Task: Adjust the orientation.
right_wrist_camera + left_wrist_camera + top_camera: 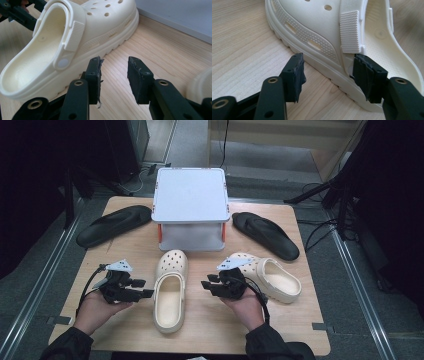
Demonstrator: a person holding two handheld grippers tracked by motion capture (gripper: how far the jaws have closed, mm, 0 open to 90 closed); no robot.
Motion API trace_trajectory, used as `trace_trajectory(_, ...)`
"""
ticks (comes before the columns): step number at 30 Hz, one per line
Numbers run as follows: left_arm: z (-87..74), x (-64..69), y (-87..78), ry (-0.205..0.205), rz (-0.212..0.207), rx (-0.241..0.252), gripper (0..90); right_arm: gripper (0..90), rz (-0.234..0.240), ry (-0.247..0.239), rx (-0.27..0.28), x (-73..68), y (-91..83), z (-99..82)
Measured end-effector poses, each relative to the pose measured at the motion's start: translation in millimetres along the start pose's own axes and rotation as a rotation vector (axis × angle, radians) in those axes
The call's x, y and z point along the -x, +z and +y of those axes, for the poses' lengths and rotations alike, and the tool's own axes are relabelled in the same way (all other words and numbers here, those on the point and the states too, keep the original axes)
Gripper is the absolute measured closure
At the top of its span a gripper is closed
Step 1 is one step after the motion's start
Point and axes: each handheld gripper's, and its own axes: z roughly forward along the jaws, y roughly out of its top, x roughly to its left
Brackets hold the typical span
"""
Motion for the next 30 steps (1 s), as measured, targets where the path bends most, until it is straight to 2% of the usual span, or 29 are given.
trace_trajectory(7, 3.8, -4.2, 1.8, 0.024, -0.004, -0.020, 41.1, 63.7, -0.017, 0.035, 0.027, 10.1, -25.2, -10.3)
trace_trajectory(12, 5.0, -6.0, 1.1, 0.038, -0.010, -0.027, 41.1, 63.8, -0.053, 0.060, 0.038, 19.7, -42.1, -18.7)
trace_trajectory(20, 6.8, -12.3, -4.3, 0.016, -0.006, 0.007, 41.4, 63.9, -0.109, 0.081, 0.048, 35.4, -69.7, -34.5)
trace_trajectory(24, 8.5, -15.5, -4.0, 0.023, -0.001, 0.003, 41.5, 64.1, -0.141, 0.108, 0.060, 42.5, -84.4, -43.4)
trace_trajectory(27, 9.2, -17.9, -3.1, 0.010, -0.005, 0.015, 41.5, 64.2, -0.160, 0.120, 0.063, 47.6, -94.2, -50.2)
trace_trajectory(30, 10.9, -20.4, -2.8, 0.000, -0.001, 0.006, 41.5, 64.2, -0.176, 0.129, 0.066, 51.3, -101.1, -55.3)
